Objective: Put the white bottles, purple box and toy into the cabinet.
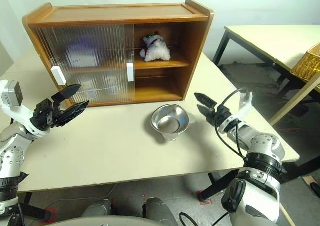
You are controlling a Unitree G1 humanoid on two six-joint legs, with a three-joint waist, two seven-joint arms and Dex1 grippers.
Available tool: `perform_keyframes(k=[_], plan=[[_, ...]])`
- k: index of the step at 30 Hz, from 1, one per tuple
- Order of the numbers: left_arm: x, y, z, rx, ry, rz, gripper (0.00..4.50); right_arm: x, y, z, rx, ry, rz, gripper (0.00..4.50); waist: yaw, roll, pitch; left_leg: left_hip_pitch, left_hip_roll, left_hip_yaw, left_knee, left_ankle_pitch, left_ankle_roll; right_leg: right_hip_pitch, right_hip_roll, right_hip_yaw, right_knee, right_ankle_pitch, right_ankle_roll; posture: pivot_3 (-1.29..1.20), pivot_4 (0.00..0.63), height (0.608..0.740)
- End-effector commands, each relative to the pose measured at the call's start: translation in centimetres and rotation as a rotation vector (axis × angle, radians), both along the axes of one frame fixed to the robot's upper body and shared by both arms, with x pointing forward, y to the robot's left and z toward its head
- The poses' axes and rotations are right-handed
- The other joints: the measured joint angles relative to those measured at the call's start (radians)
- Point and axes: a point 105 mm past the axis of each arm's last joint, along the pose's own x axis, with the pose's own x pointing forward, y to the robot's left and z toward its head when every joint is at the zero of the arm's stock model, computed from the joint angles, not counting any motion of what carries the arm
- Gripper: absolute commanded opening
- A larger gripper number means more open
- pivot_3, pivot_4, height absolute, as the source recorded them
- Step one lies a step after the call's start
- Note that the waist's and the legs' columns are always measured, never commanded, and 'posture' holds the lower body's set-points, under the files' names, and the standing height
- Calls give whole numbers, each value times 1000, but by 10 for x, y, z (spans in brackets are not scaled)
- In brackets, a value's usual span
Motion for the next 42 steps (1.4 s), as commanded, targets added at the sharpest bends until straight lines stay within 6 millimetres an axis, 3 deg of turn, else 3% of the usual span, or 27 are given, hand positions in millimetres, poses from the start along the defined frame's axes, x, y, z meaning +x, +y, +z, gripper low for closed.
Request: perform_keyframes(k=[1,6,16,24,28,37,42], plan=[[-2,1,-1,13,3,4,4500,-7,0,-10,20,40,8,4473,0,0,0,0,0,0,0,0,0,0,0,0,0,0,0,-9,0,740],[-1,1,0,18,2,0,4500,-22,5,-27,64,114,54,4473,1,0,0,0,0,0,0,0,0,0,0,0,0,-1,2,-9,0,740],[0,0,0,28,3,-12,4500,-32,25,-29,91,137,110,4473,-1,0,0,0,0,-1,-1,0,-1,0,0,0,0,-1,2,-20,0,740],[1,-1,1,33,-1,-18,4500,-32,30,-28,96,134,107,4473,0,0,0,-1,0,-1,-1,-1,-1,-1,0,0,0,-2,2,-20,0,740],[1,-1,0,32,0,-21,4500,-31,29,-26,89,125,104,3540,-1,0,0,-1,0,-1,-1,-1,-1,-2,0,0,0,-2,2,-21,0,740],[2,-2,1,30,-3,-23,4500,-27,23,-26,72,112,82,135,-1,0,0,-1,-1,-1,-2,-1,-1,-2,0,0,0,-2,2,-22,0,740],[2,-2,2,30,-6,-23,4500,-26,21,-26,68,100,79,62,-1,0,0,-1,-1,-1,-2,-1,-1,-2,0,0,0,-2,2,-23,0,740]])
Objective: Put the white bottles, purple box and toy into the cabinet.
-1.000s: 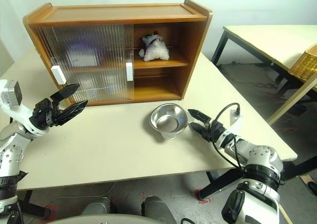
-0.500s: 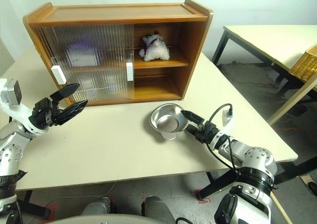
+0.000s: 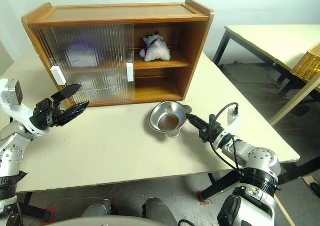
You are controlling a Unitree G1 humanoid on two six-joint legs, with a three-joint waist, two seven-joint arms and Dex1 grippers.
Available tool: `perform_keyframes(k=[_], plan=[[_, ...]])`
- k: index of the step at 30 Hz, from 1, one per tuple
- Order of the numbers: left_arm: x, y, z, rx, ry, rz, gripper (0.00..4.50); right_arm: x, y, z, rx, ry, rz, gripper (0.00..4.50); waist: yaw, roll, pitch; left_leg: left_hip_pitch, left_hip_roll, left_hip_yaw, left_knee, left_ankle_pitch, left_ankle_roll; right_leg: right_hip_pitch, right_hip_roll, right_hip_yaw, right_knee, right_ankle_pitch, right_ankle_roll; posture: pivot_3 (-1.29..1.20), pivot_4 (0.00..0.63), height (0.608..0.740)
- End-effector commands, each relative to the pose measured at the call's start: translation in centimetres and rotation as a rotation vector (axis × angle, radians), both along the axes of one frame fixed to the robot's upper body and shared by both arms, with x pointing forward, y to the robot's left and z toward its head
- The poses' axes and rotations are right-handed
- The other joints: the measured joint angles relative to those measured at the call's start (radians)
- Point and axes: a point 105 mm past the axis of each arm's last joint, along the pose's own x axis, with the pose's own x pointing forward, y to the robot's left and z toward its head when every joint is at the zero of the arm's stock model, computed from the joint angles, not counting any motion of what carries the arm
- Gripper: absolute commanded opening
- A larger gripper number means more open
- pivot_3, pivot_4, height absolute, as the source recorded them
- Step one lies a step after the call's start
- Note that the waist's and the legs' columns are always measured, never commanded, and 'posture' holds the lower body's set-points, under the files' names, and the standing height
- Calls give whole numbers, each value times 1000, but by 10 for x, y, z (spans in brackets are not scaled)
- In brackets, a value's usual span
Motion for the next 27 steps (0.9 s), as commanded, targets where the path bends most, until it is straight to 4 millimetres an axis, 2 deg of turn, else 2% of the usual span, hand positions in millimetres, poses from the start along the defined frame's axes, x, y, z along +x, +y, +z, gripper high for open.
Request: perform_keyframes(k=[1,14,27], plan=[[2,-1,0,9,0,-5,4500,1,-2,-3,-16,6,-3,62,0,0,0,0,0,0,0,0,0,0,0,0,0,0,0,-23,0,740],[3,-1,1,12,-2,-5,4500,4,-5,-4,15,-5,-18,62,0,0,0,0,0,0,0,0,0,0,0,0,0,0,0,-26,0,740],[4,-1,1,15,-2,-9,4500,13,1,7,96,-26,-27,62,0,0,0,0,0,0,0,0,0,0,0,0,0,0,-1,-32,0,740]])
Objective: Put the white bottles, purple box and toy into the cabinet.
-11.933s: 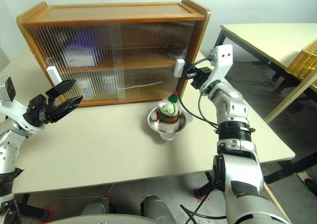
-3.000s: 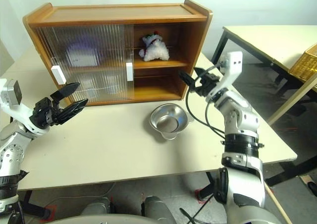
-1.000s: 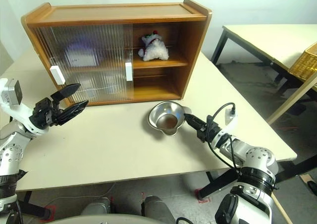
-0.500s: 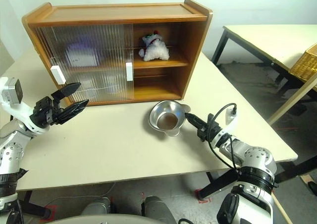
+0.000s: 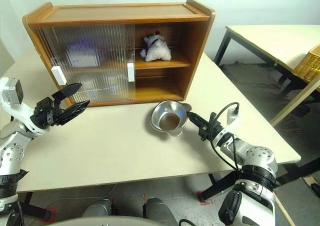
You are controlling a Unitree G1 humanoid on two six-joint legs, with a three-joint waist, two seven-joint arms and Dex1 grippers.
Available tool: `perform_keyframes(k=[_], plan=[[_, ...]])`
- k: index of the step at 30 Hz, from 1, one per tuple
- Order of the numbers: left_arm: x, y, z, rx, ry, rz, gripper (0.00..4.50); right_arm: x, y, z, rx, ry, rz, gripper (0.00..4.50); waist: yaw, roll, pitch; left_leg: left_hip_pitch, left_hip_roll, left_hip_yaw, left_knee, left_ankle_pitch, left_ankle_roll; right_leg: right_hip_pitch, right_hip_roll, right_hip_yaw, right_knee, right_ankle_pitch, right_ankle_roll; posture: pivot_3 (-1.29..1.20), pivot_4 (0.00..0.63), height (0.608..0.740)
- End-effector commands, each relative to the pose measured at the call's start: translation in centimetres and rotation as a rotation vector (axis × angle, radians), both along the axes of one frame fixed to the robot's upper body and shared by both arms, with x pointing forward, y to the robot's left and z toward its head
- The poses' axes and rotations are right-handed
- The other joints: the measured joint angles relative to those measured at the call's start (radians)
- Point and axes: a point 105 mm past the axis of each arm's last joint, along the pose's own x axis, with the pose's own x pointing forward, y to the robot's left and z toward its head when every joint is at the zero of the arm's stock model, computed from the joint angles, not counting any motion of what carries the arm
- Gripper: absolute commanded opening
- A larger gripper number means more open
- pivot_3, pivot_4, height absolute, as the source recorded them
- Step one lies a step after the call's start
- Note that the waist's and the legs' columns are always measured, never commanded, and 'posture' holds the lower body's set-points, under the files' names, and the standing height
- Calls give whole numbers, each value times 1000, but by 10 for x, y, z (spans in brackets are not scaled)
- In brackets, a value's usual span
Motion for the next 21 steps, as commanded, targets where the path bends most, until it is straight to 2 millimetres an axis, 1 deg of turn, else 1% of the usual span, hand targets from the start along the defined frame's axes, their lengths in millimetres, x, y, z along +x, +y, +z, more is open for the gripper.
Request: perform_keyframes(k=[1,5,11,18,21], plan=[[2,0,-1,14,5,-4,4500,5,5,9,27,-22,-1,62,0,0,0,0,0,0,0,0,0,0,0,0,0,0,0,-30,0,740],[2,0,-1,18,5,-3,4500,12,14,20,61,-42,-5,62,-4,0,0,0,0,0,0,0,0,-1,0,0,0,1,-2,-30,0,740],[2,1,0,20,4,-3,4500,16,19,29,84,-52,-20,62,-2,0,0,0,0,0,-1,0,0,-1,0,0,0,2,-3,-31,0,740],[2,0,1,20,3,-5,4500,16,24,28,66,-41,-14,62,-2,0,0,-1,0,0,-1,0,0,-1,0,0,0,1,-6,-30,0,740],[2,1,1,22,1,-3,4500,14,19,14,-15,19,-31,62,-1,0,0,-1,0,0,-3,0,0,-2,0,0,0,1,-6,-30,0,740]])
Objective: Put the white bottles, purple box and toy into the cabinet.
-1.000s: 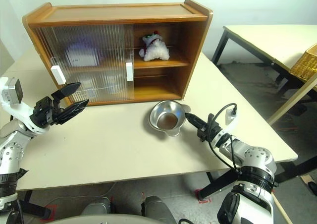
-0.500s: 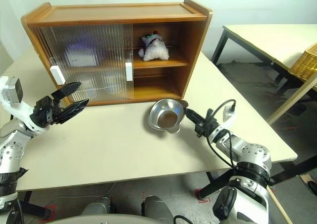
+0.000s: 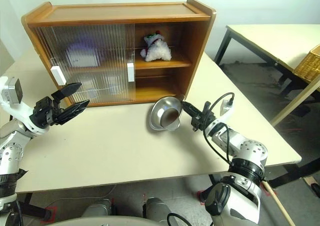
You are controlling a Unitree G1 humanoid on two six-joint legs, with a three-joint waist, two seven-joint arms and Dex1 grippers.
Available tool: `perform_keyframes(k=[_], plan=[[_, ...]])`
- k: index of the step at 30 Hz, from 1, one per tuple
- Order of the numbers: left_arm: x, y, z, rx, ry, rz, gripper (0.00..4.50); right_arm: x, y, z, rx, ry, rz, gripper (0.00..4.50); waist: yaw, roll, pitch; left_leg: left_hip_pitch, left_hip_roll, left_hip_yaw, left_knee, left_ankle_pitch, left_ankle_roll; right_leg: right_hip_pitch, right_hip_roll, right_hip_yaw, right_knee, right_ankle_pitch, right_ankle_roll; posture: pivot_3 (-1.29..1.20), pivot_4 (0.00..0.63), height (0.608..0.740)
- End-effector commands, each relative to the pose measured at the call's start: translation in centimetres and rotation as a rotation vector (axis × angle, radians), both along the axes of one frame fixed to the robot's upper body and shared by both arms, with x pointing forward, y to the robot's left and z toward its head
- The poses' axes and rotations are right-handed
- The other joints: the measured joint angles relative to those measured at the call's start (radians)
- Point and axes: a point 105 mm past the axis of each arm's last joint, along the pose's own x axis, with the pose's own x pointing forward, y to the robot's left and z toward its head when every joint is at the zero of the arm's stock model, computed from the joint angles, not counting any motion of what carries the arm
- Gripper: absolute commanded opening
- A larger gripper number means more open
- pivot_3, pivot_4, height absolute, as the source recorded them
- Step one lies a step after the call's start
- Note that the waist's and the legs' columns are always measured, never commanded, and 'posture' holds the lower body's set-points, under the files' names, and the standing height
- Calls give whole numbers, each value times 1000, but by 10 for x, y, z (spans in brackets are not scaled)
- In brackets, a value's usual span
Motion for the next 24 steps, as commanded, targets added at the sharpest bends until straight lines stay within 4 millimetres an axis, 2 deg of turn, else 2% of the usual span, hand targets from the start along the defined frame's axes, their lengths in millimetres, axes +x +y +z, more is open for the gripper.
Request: perform_keyframes(k=[1,5,10,14,15,20,24], plan=[[2,1,0,11,5,-3,4500,-2,-4,-13,-95,60,-15,62,0,0,0,0,0,0,0,0,0,0,0,0,0,0,0,-29,0,740],[2,1,1,14,3,-2,4500,-8,-12,-32,-156,155,-27,1042,0,0,0,0,0,0,-1,0,0,0,0,0,0,0,0,-28,0,740],[2,0,1,15,2,-5,4500,-16,-20,-47,-192,220,-20,2879,-1,0,0,0,0,0,-1,0,0,0,0,0,0,-1,1,-29,0,740],[3,0,1,14,1,-7,4500,-13,-28,-51,-215,198,-52,4309,-1,-2,-1,1,0,0,-1,0,0,1,0,0,0,-3,6,-26,0,740],[3,0,1,14,1,-8,4500,-12,-31,-52,-221,195,-66,4451,-1,-2,-1,1,0,0,-1,0,0,1,0,0,0,-3,6,-26,0,740],[2,0,1,16,0,-8,4500,-12,-37,-56,-224,192,-57,4451,0,-3,-2,2,0,-1,4,0,0,2,0,0,0,-1,8,-24,0,740],[2,1,1,19,1,-8,4500,-19,-43,-61,-222,216,-38,4451,6,-4,-2,3,0,-3,5,-5,-8,3,-1,0,-2,0,8,-26,0,740]])
